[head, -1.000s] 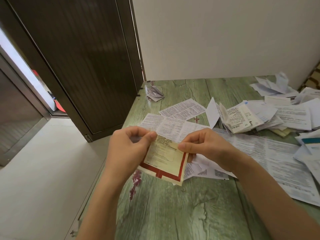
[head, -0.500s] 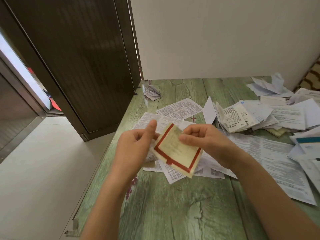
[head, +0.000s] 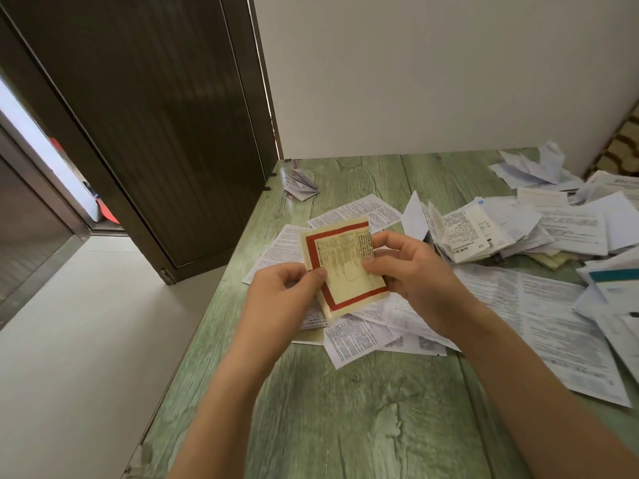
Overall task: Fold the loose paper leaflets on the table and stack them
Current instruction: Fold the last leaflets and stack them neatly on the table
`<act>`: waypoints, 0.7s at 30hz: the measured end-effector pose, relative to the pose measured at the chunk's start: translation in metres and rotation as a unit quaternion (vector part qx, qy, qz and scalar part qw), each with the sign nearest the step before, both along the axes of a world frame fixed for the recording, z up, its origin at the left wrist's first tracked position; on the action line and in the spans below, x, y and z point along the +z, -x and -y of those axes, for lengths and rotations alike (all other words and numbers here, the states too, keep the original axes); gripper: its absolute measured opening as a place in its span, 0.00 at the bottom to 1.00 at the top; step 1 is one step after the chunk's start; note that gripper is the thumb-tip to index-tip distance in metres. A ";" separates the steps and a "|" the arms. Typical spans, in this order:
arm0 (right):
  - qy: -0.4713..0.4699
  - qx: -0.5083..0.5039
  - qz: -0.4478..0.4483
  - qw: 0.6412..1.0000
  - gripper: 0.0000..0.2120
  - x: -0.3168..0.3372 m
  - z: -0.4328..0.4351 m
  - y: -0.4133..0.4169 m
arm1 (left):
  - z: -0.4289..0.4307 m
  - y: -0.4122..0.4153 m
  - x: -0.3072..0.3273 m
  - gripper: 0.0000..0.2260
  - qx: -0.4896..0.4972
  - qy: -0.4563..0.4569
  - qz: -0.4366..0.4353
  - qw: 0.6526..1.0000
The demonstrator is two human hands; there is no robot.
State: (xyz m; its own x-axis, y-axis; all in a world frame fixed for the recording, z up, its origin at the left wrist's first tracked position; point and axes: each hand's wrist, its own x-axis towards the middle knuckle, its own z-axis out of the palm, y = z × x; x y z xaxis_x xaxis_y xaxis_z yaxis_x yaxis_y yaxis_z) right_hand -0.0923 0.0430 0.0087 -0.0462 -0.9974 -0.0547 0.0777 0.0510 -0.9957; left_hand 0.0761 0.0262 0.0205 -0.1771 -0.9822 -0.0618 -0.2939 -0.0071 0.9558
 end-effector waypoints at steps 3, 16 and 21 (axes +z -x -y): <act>0.014 0.007 0.004 1.000 0.06 0.000 -0.001 -0.001 | 0.000 0.001 0.003 0.11 0.010 -0.004 -0.003 1.000; 0.082 0.014 0.008 0.996 0.17 -0.005 0.001 -0.004 | -0.007 0.004 0.005 0.13 -0.015 -0.120 -0.035 0.992; 0.017 0.020 0.015 1.000 0.16 -0.003 0.000 -0.001 | -0.009 0.004 0.005 0.08 -0.009 -0.052 -0.019 0.998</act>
State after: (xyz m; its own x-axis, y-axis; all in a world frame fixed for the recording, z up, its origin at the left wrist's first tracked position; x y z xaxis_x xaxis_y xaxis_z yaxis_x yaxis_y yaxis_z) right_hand -0.0913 0.0427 0.0054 -0.0056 -0.9997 -0.0224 0.1059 0.0216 -0.9941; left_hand 0.0724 0.0347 0.0250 -0.1995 -0.9673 -0.1564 -0.2585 -0.1020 0.9606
